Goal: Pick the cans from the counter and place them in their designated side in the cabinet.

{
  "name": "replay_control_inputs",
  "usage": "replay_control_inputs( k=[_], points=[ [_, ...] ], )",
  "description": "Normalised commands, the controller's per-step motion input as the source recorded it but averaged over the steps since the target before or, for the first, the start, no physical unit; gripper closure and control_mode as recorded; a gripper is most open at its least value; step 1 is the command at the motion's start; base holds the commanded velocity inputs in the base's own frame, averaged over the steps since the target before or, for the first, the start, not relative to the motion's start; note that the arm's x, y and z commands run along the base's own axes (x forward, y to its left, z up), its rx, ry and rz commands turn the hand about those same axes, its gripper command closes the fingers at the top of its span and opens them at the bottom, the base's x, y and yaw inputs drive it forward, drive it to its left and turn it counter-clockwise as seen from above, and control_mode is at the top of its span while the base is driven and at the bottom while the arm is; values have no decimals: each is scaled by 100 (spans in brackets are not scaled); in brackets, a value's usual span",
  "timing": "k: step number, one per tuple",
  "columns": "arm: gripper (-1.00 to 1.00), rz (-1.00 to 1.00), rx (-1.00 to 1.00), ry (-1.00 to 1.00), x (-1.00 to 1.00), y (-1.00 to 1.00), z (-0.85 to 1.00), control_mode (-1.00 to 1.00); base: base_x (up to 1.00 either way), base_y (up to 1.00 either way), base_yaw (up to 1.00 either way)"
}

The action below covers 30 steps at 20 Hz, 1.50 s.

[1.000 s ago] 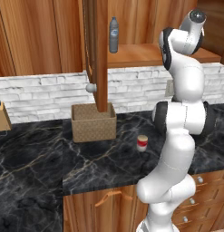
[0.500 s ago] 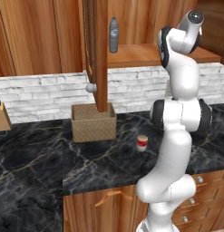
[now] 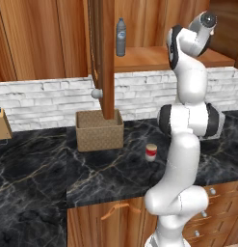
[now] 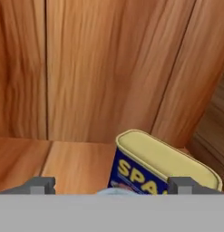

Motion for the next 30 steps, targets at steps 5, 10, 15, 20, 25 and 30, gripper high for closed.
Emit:
replay_control_inputs(
  k=[5, 10, 15, 20, 25, 30],
  points=[
    [-100, 8, 0, -23, -27, -11, 16, -100, 0, 0, 0],
    [-100, 6, -1, -22, -64, 14, 0, -100, 0, 0, 0],
    [-100, 5, -5, -19, -72, 45, 0, -100, 0, 0, 0],
    [-100, 4, -8, -12, -79, 52, 0, -100, 0, 0, 0],
    [-100, 5, -10, -3, -85, 37, 0, -100, 0, 0, 0],
    [-100, 8, -12, 5, -76, 18, 0, -100, 0, 0, 0]
  ],
)
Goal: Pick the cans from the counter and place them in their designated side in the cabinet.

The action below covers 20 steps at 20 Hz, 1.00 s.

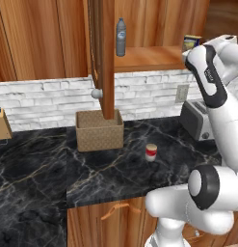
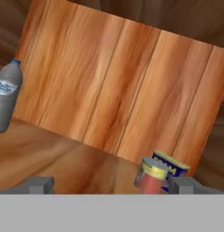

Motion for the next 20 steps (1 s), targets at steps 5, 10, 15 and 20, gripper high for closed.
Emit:
replay_control_inputs(
  k=[5, 10, 15, 20],
  points=[
    [-100, 9, -12, 21, -67, 17, 0, -100, 0, 0, 0],
    [-100, 6, -10, 32, -44, 17, -8, -100, 0, 0, 0],
    [-100, 5, -2, 9, -61, 18, -40, -100, 0, 0, 0],
    [-100, -3, 9, 2, -55, 35, -31, -100, 0, 0, 0]
  ],
)
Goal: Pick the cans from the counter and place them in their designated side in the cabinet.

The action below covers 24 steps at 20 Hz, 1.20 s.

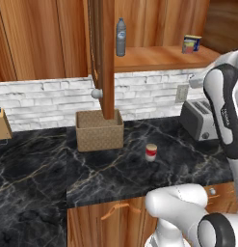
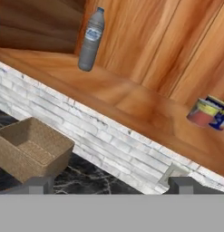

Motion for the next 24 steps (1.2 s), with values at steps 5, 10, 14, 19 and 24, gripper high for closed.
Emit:
replay_control_inputs(
  k=[5, 10, 14, 19, 24],
  points=[
    [-100, -16, 0, 3, -32, 46, -31, -100, 0, 0, 0],
    [-100, -19, 1, 22, -17, 19, -12, -100, 0, 0, 0],
    [-100, -12, 2, 38, 0, 0, -32, -100, 0, 0, 0],
    [-100, -7, 11, 29, 1, 0, -40, -100, 0, 0, 0],
    [-100, 0, 15, 8, 0, 11, -33, -100, 0, 0, 0]
  ],
)
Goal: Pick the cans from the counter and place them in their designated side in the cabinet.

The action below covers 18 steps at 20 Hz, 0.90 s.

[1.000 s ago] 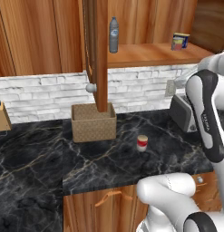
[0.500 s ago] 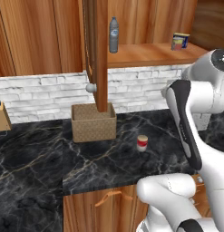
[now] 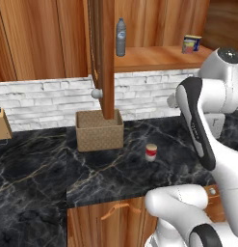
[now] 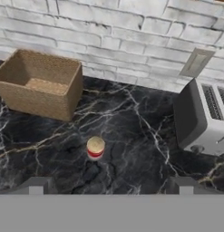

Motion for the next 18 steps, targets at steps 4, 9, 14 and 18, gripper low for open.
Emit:
replay_control_inputs(
  k=[4, 9, 14, 18],
  points=[
    [-100, -3, 8, 0, -9, 10, -21, -100, 0, 0, 0],
    [-100, -7, 4, -2, -12, 18, -29, -100, 0, 0, 0],
    [-100, -8, 4, -1, -14, 18, -29, -100, 0, 0, 0],
    [-100, -6, 6, 0, -9, 12, -28, -100, 0, 0, 0]
  ],
)
